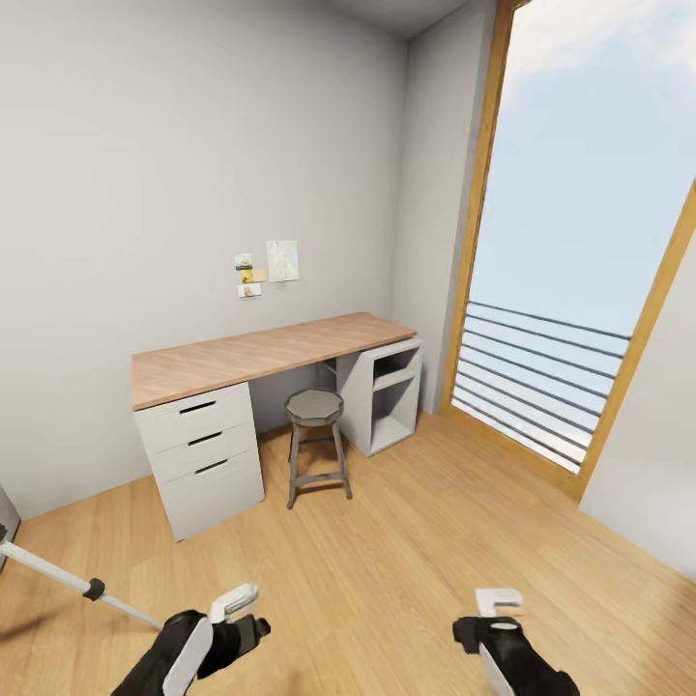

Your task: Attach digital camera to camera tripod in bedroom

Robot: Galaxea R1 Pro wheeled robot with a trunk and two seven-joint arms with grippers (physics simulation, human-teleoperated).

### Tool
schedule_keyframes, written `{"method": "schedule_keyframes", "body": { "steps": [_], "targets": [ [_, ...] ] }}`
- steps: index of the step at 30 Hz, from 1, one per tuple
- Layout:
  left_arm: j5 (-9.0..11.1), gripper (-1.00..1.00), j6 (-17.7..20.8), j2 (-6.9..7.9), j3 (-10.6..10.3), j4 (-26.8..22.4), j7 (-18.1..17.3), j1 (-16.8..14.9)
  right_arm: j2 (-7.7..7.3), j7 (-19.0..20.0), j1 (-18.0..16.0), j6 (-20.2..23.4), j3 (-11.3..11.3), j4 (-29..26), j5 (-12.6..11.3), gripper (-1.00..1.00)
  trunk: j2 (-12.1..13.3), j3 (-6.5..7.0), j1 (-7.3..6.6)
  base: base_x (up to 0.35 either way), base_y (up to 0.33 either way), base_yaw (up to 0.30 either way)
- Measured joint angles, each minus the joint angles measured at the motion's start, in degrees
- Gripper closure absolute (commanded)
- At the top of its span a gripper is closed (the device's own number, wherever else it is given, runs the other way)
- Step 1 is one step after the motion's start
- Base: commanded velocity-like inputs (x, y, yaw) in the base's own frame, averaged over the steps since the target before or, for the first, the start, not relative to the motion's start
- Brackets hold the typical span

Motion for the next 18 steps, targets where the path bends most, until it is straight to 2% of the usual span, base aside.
{"method": "schedule_keyframes", "body": {
  "steps": [3,5,7,13,18],
  "targets": [
    [1.6,-1.0,-1.0,-0.55,-0.1,5.1,0.9,-5.5,0.19,-0.4,-5.0,-2.5,0.0,4.1,-0.1,-1.0,0.0,0.0,0.0,0.0,0.0,0.0],
    [2.6,-1.0,-3.0,-1.02,-0.1,8.1,1.4,-9.4,0.41,-0.5,-8.6,-4.3,0.0,6.6,-0.2,-1.0,0.0,0.01,0.0,0.0,0.0,0.0],
    [3.0,-1.0,-4.6,-1.55,-0.1,8.1,1.6,-11.8,0.58,-0.5,-11.0,-5.1,-0.1,7.7,-0.3,-1.0,0.0,0.0,0.0,0.0,0.0,0.0],
    [2.7,-1.0,-6.4,-4.09,-1.4,4.7,2.3,-13.7,0.85,-0.3,-13.0,-3.9,-0.1,5.5,-0.3,-1.0,0.0,-0.02,0.0,0.0,0.0,0.0],
    [0.6,-1.0,-7.0,-5.54,-5.2,2.7,4.2,-14.1,0.92,0.2,-13.5,1.0,-0.1,1.2,-0.4,-1.0,0.0,-0.02,0.0,0.0,0.0,0.0]
  ]
}}
